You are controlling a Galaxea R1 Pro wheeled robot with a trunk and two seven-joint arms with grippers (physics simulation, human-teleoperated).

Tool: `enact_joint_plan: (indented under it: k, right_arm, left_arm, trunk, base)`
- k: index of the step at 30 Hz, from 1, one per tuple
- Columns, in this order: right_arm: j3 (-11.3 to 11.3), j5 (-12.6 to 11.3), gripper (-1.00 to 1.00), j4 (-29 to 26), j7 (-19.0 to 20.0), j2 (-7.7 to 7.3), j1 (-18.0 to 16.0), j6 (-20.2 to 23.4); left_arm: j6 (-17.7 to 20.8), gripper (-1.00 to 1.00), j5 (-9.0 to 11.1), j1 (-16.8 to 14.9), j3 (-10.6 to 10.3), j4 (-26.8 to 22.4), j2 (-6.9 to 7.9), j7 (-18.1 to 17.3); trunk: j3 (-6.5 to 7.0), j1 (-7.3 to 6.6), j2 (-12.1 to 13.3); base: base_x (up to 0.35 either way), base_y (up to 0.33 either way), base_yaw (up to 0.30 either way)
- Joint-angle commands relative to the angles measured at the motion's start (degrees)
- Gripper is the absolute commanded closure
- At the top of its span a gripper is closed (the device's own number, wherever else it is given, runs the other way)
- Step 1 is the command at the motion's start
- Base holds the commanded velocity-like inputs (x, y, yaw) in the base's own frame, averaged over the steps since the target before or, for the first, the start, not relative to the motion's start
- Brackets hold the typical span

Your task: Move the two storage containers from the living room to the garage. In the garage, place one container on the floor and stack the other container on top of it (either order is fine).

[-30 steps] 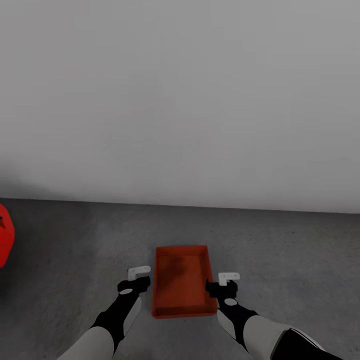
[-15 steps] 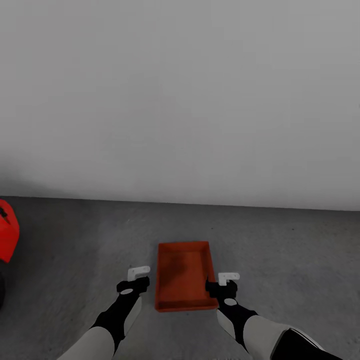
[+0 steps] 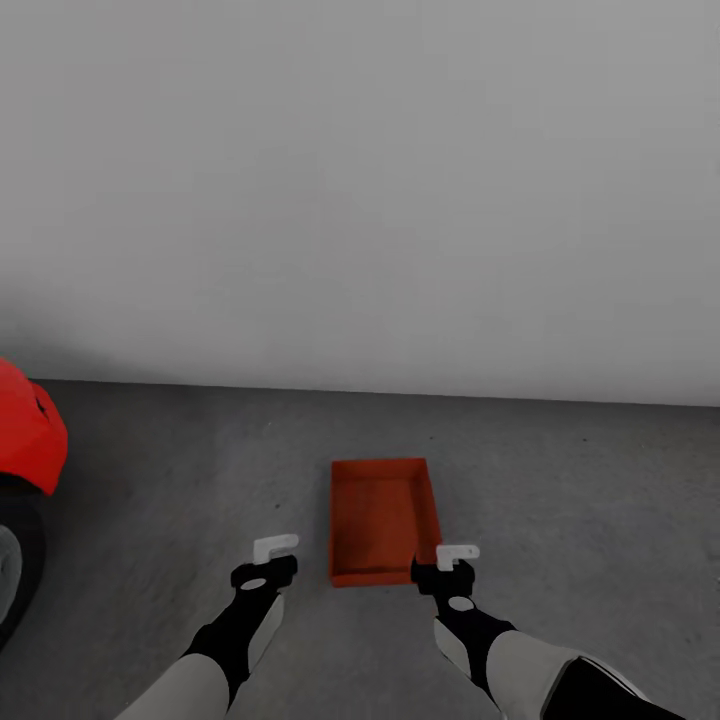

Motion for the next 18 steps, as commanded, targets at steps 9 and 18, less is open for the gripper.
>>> enact_joint_plan:
  k: [9, 18]
  right_arm:
    - [0.48, -0.42, -1.00, 0.06, -0.20, 0.02, 0.01, -0.12]
    - [0.48, -0.42, -1.00, 0.05, -0.20, 0.02, 0.01, -0.20]
  left_arm:
    - [0.42, -1.00, 0.23, 0.00, 0.08, 0.08, -0.07, 0.14]
    - [0.43, -1.00, 0.13, 0.00, 0.08, 0.10, 0.01, 0.08]
  trunk:
    - [-0.05, -0.03, -0.04]
    - [-0.05, -0.03, -0.04]
  base:
    - [-0.307, 0.136, 0.000]
    - [-0.106, 0.032, 0.000]
